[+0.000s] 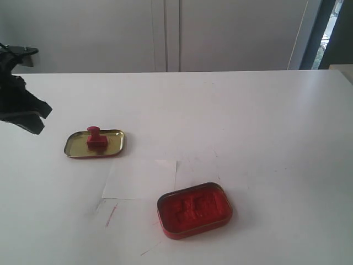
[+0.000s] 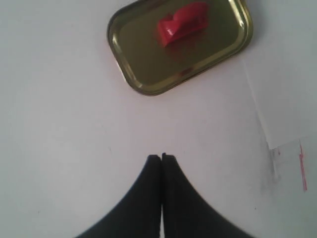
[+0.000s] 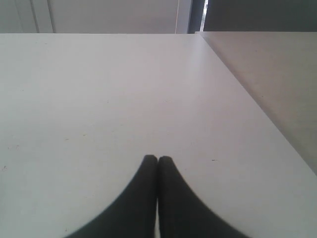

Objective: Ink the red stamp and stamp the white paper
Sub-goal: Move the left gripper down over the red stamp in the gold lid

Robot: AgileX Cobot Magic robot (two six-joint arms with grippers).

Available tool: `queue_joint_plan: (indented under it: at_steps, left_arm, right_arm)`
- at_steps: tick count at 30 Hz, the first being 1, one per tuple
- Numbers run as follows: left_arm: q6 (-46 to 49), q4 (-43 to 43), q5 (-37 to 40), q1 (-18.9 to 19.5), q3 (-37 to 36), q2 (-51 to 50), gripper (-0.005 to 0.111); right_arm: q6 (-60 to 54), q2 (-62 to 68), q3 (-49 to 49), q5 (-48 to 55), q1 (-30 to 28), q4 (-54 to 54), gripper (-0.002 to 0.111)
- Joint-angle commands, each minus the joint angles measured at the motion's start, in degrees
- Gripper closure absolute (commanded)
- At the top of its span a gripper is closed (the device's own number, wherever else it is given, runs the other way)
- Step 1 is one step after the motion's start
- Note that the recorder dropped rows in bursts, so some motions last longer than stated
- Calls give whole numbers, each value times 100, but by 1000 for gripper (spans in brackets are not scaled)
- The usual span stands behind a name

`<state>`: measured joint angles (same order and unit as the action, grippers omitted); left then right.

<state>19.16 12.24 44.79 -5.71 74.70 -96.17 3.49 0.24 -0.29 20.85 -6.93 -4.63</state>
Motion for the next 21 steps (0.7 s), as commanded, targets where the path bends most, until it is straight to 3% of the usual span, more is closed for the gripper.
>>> queue_joint_plan:
  at_steps: [1,9,21]
  left_arm:
    - [240,-105,414,-185,551,-424,107]
    - [463,-259,792,-428,1169,-884,107]
    - [784,-201,1188,-437,1835,-1345,107]
  right_arm:
    - [12,-24,29,-86,11,13,108]
    - [12,-24,29,-86,11,13,108]
    - [12,-24,29,-86,11,13,108]
